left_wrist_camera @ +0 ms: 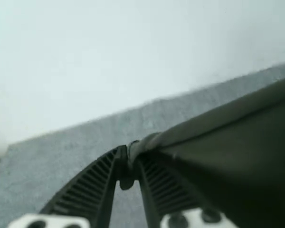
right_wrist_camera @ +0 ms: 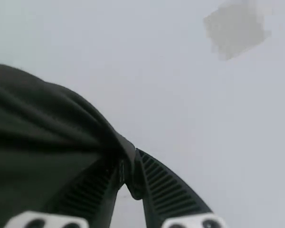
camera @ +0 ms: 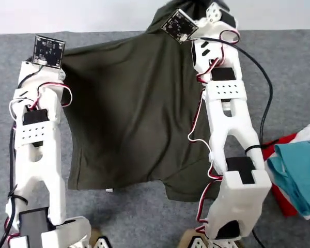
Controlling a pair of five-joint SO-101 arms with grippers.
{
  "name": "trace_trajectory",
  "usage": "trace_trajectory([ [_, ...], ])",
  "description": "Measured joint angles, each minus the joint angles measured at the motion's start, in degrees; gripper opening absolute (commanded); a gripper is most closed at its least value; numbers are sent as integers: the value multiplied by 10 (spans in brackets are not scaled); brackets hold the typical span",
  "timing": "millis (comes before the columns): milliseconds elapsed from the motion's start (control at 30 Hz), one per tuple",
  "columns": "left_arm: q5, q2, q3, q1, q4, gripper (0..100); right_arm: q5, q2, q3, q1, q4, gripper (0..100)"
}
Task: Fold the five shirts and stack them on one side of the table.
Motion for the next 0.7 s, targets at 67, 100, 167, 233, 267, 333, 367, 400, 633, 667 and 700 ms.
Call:
trace_trajectory([
  [67, -22, 0, 0, 0, 48, 3, 0, 0, 0, 7, 44, 9],
  [100, -33, 1, 0, 2, 76, 3, 0, 0, 0, 12, 69, 9],
  [167, -51, 1, 0, 4, 128, 3, 0, 0, 0, 21, 127, 9],
  [233, -66, 1, 0, 6, 178, 3, 0, 0, 0, 29, 184, 9],
  [267, -75, 1, 0, 7, 201, 3, 0, 0, 0, 33, 213, 9],
  [333, -100, 1, 0, 8, 244, 3, 0, 0, 0, 39, 265, 9],
  [367, -113, 1, 0, 8, 265, 3, 0, 0, 0, 40, 290, 9],
  [400, -124, 1, 0, 8, 283, 3, 0, 0, 0, 41, 316, 9],
  [633, -186, 1, 0, 8, 410, 3, 0, -11, 0, 44, 516, 9],
  [667, -193, 1, 0, 8, 425, 3, -1, -18, 0, 44, 545, 9],
  [700, -199, 1, 0, 8, 440, 3, -4, -28, 0, 44, 575, 9],
])
